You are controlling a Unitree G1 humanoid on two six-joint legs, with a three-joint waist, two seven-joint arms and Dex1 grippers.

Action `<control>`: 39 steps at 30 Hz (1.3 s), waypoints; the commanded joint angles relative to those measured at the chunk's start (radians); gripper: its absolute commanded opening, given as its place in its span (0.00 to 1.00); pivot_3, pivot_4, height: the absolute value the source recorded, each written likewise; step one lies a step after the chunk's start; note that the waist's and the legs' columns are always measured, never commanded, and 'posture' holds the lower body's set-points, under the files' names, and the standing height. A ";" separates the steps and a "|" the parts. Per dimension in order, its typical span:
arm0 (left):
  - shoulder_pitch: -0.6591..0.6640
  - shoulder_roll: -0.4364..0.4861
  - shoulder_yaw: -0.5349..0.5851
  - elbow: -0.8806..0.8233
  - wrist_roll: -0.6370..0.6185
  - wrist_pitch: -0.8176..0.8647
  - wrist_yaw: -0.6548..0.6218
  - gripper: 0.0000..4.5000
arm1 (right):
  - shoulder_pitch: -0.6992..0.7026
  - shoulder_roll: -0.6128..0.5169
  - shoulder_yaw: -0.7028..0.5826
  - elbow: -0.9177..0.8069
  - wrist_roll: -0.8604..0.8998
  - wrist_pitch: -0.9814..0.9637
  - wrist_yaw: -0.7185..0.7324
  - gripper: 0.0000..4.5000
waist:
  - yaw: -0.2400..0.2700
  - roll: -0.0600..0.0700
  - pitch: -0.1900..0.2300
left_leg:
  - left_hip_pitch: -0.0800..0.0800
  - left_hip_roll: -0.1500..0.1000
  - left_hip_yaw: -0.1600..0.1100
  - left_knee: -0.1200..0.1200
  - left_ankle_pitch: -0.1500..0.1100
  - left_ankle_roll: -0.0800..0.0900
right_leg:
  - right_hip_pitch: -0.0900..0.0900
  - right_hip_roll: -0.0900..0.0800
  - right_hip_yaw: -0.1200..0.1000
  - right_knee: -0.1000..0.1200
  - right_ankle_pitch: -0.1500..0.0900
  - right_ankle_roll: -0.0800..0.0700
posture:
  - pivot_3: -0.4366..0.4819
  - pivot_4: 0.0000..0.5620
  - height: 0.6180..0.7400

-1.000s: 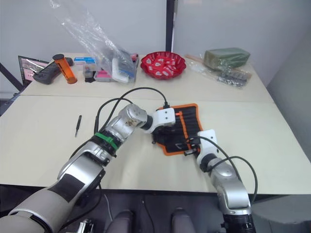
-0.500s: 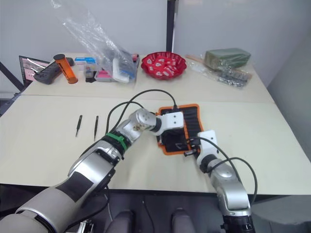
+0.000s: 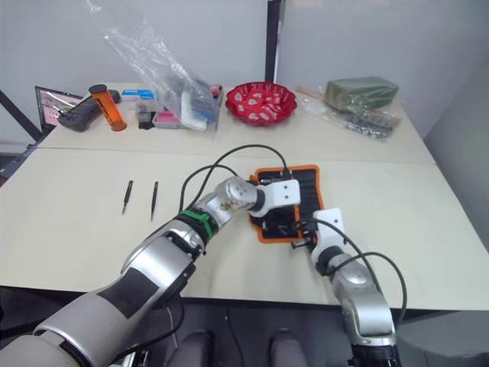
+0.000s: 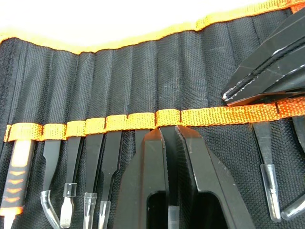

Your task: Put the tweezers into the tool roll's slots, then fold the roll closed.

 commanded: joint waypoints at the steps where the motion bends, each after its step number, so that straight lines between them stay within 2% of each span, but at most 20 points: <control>1: -0.034 -0.028 0.034 -0.015 -0.030 -0.010 -0.034 0.26 | 0.022 0.013 0.044 0.001 0.009 0.022 0.019 0.00 | -0.002 0.000 0.000 | 0.000 0.000 0.000 0.000 0.000 0.000 | 0.000 0.000 0.000 0.000 0.000 0.000 | 0.48 0.27 0.96; 6: -0.042 0.009 0.088 -0.041 -0.070 0.025 -0.095 0.62 | 0.013 0.008 0.041 0.013 0.013 0.021 0.024 0.00 | -0.014 0.000 0.000 | 0.000 0.000 0.000 0.000 0.000 0.000 | 0.000 0.000 0.000 0.000 0.000 0.000 | 0.48 0.27 0.96; 11: -0.036 0.097 0.183 -0.152 -0.165 0.142 -0.182 1.00 | -0.004 -0.008 0.031 0.034 0.017 0.020 0.042 0.00 | -0.027 0.000 0.000 | 0.002 0.000 0.000 -0.002 0.000 0.000 | -0.001 0.000 0.000 0.002 0.000 0.000 | 0.48 0.27 0.96; 14: -0.019 0.197 0.272 -0.252 -0.238 0.243 -0.183 1.00 | -0.020 -0.026 0.035 0.065 0.012 0.012 0.062 0.00 | -0.034 0.000 0.000 | 0.002 0.000 0.000 -0.002 0.000 0.000 | -0.001 0.000 0.000 0.002 0.000 0.000 | 0.48 0.27 0.96; 19: 0.055 0.321 0.342 -0.423 -0.300 0.378 -0.167 1.00 | -0.043 -0.043 0.024 0.096 0.012 0.004 0.083 0.00 | -0.038 0.001 -0.001 | 0.003 0.001 -0.001 -0.003 0.000 0.000 | 0.000 0.000 0.000 0.003 0.001 -0.001 | 0.48 0.27 0.96; 25: 0.223 0.471 0.438 -0.624 -0.344 0.498 -0.070 1.00 | -0.072 -0.062 0.029 0.143 0.009 -0.012 0.116 0.00 | -0.040 0.001 -0.001 | 0.004 0.001 -0.001 -0.002 0.000 0.000 | 0.000 0.000 0.000 0.003 0.001 -0.003 | 0.48 0.27 0.96; 27: 0.314 0.522 0.480 -0.705 -0.356 0.530 -0.023 1.00 | -0.078 -0.066 0.031 0.154 0.009 -0.015 0.124 0.00 | -0.039 0.001 -0.001 | 0.004 0.001 -0.001 -0.002 0.000 0.000 | 0.001 0.000 0.000 0.003 0.002 -0.003 | 0.48 0.27 0.96; 30: 0.398 0.554 0.519 -0.787 -0.377 0.559 0.034 1.00 | -0.082 -0.070 0.031 0.163 0.009 -0.019 0.133 0.00 | -0.037 0.001 -0.001 | 0.004 0.001 -0.001 -0.002 0.000 0.000 | 0.001 0.000 0.000 0.004 0.002 -0.003 | 0.48 0.27 0.96; 33: 0.551 0.573 0.631 -0.810 -0.400 0.485 0.161 1.00 | -0.091 -0.071 0.043 0.188 0.008 -0.031 0.151 0.00 | -0.035 0.001 -0.001 | 0.005 0.001 -0.001 -0.002 0.000 0.000 | 0.002 0.000 0.000 0.003 0.002 -0.003 | 0.48 0.27 0.96; 39: 0.846 0.582 0.814 -1.008 -0.496 0.449 0.256 1.00 | -0.104 -0.076 0.047 0.216 0.012 -0.035 0.183 0.00 | -0.039 0.000 -0.002 | 0.007 0.002 -0.001 -0.003 0.000 0.000 | 0.002 0.000 0.000 0.003 0.002 -0.004 | 0.48 0.27 0.96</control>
